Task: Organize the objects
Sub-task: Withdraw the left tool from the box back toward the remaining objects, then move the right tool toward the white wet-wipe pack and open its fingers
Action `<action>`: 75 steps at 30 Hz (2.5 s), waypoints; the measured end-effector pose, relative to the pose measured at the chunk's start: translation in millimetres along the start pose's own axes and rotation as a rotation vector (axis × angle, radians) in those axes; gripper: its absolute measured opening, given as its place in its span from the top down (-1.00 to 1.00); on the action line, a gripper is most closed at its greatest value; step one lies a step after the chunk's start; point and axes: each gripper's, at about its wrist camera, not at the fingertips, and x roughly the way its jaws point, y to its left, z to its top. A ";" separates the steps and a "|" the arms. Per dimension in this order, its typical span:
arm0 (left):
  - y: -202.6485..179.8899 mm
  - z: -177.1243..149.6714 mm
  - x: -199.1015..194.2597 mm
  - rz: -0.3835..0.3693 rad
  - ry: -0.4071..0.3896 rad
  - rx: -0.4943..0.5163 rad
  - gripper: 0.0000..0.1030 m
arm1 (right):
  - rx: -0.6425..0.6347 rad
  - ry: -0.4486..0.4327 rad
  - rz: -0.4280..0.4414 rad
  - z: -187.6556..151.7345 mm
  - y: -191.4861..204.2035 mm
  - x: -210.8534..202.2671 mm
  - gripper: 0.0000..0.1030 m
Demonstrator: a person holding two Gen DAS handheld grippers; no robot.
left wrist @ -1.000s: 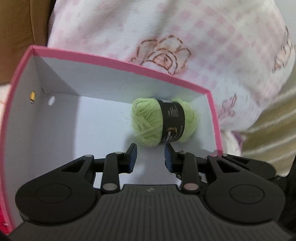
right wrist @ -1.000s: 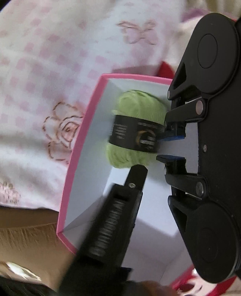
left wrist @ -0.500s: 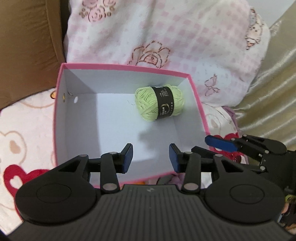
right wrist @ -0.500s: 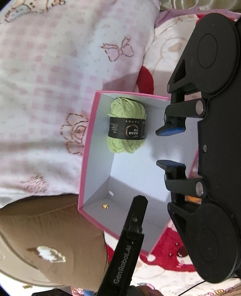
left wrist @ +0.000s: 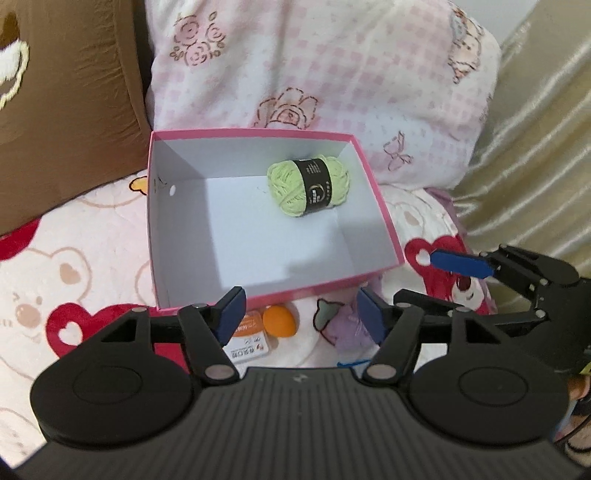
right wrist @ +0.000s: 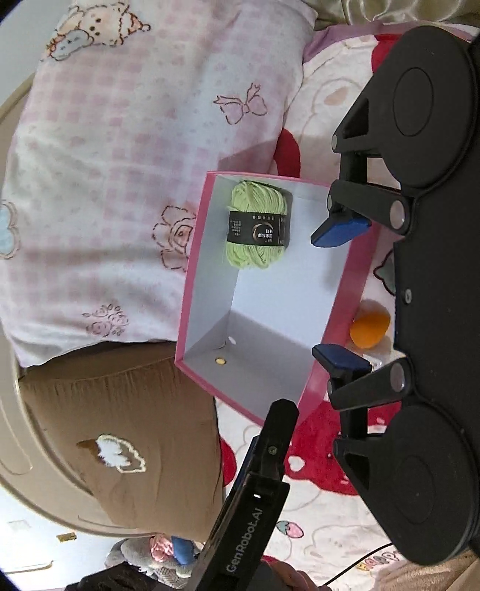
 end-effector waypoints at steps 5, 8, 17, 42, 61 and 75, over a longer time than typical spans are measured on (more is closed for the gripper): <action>-2.2 -6.7 -17.9 -0.005 -0.009 0.016 -0.49 | 0.009 -0.040 0.020 -8.0 3.9 -22.1 -0.70; -2.9 -12.3 -28.1 -0.016 -0.024 0.025 -0.62 | 0.011 -0.069 0.024 -13.2 8.2 -35.3 -0.78; -2.3 -37.1 -40.3 -0.040 -0.034 0.048 -0.93 | -0.040 -0.087 0.027 -24.3 30.6 -60.9 -0.88; -4.5 -108.9 -32.1 -0.166 -0.062 0.147 -0.93 | -0.087 -0.033 0.115 -87.1 63.8 -77.2 -0.88; 29.5 -156.8 42.4 -0.216 0.006 0.075 -0.90 | -0.125 0.067 0.106 -158.4 80.5 0.9 -0.87; 16.1 -176.7 97.9 -0.168 -0.073 0.155 -0.53 | 0.036 0.144 0.069 -190.4 61.8 37.7 -0.72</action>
